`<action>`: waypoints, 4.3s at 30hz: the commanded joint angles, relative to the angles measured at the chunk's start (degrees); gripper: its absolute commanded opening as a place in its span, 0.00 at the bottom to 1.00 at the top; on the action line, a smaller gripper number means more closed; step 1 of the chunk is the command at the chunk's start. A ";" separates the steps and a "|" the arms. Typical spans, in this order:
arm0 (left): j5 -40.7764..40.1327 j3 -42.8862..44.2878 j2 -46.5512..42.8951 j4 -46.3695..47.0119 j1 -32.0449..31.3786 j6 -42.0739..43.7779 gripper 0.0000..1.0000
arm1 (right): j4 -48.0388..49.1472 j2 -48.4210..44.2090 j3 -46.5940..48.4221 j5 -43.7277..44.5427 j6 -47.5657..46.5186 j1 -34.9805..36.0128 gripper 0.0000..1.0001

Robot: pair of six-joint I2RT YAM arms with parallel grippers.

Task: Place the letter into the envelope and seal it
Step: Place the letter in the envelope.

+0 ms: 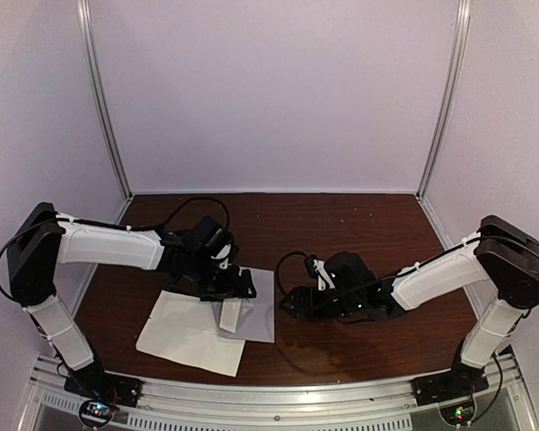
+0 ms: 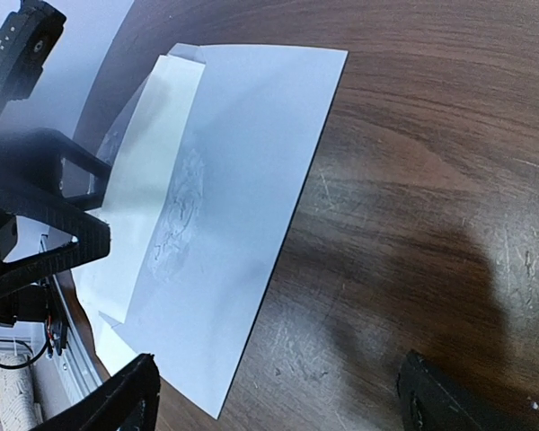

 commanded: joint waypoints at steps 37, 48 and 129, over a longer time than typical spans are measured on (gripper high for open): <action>-3.14 -1.84 0.84 1.91 4.45 7.86 0.37 | 4.87 8.77 8.70 -2.51 1.64 1.17 0.67; -1.89 -4.09 3.75 4.98 5.74 8.67 0.35 | 3.68 12.56 11.13 -2.44 1.95 1.17 0.59; 10.11 -15.56 -1.98 12.67 1.01 -1.15 0.39 | 5.58 12.37 7.23 -4.30 5.90 4.88 0.51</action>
